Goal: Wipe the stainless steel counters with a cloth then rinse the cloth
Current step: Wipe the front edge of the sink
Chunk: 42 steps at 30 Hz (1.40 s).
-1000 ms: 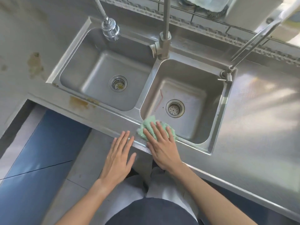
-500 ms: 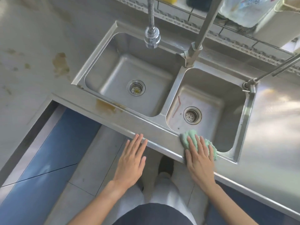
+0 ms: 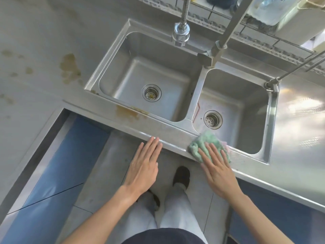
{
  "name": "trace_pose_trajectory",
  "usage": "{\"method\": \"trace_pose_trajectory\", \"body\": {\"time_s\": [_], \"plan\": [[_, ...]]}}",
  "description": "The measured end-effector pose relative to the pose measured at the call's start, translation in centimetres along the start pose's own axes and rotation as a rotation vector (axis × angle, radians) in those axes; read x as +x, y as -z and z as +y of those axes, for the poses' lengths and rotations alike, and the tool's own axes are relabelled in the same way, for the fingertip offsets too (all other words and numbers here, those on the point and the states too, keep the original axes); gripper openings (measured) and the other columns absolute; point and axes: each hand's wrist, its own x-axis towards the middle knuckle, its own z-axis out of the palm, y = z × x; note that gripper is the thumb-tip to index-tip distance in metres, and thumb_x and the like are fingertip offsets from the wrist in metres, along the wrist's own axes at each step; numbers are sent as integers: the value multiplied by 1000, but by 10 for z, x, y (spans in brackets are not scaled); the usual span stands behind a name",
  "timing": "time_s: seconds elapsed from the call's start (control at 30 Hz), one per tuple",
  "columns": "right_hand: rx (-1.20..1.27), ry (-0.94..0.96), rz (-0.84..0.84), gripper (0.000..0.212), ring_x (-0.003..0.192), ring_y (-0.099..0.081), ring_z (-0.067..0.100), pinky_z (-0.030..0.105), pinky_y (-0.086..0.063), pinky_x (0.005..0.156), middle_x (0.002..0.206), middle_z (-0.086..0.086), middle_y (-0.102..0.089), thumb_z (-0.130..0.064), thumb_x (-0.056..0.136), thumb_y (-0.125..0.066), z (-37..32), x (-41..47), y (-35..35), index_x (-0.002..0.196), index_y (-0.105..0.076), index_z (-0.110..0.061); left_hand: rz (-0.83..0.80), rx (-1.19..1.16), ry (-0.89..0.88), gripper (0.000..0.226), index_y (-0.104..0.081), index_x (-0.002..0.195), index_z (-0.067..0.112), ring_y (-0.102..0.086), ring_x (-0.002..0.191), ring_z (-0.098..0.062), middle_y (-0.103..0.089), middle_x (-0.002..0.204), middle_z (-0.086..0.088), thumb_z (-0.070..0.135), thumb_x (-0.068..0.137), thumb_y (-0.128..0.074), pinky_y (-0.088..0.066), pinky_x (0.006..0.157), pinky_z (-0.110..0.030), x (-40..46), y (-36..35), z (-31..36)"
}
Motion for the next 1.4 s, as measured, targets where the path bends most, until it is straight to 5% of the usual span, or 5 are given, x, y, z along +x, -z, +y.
{"method": "trace_pose_trajectory", "body": {"time_s": [0.2, 0.53, 0.83, 1.23, 1.4], "plan": [[120, -468, 106, 53, 160, 3, 22, 51, 7, 127, 172, 3, -13, -39, 110, -29, -66, 64, -14, 162, -24, -32, -35, -36, 8, 92, -10, 167, 13, -1, 164, -20, -5, 176, -2, 13, 91, -62, -16, 132, -43, -2, 0, -1], [-72, 343, -16, 53, 160, -5, 21, 53, -14, 126, 172, -5, -11, -43, 111, -26, -38, 55, -14, 163, -19, -32, -62, -49, -13, 73, -29, 164, 15, -7, 163, -15, -15, 174, 1, 16, 96, -57, -15, 132, -40, 0, 17, -9], [34, -153, 21, 55, 159, -6, 21, 55, -10, 127, 170, -1, -22, -44, 108, -23, -49, 86, 2, 160, -30, -29, -66, -49, 97, 79, -20, 166, 15, -5, 163, -15, -10, 176, 2, 8, 97, -59, -19, 130, -41, -5, 21, -29], [-75, 495, -69, 55, 160, -4, 23, 54, -11, 127, 173, -3, -8, -40, 111, -33, -46, 103, -3, 163, -19, -30, -62, -35, 123, 90, -13, 167, 18, -7, 163, -18, -6, 177, 2, 5, 93, -62, -12, 131, -39, -7, 10, -30], [-64, 249, -96, 54, 159, -5, 18, 51, -16, 126, 171, -2, -19, -44, 109, -29, -11, 86, 12, 162, -24, -32, -58, -44, 82, 81, -12, 167, 19, -6, 163, -17, -4, 177, 2, 12, 98, -55, -10, 131, -38, -7, 13, -35]]}}
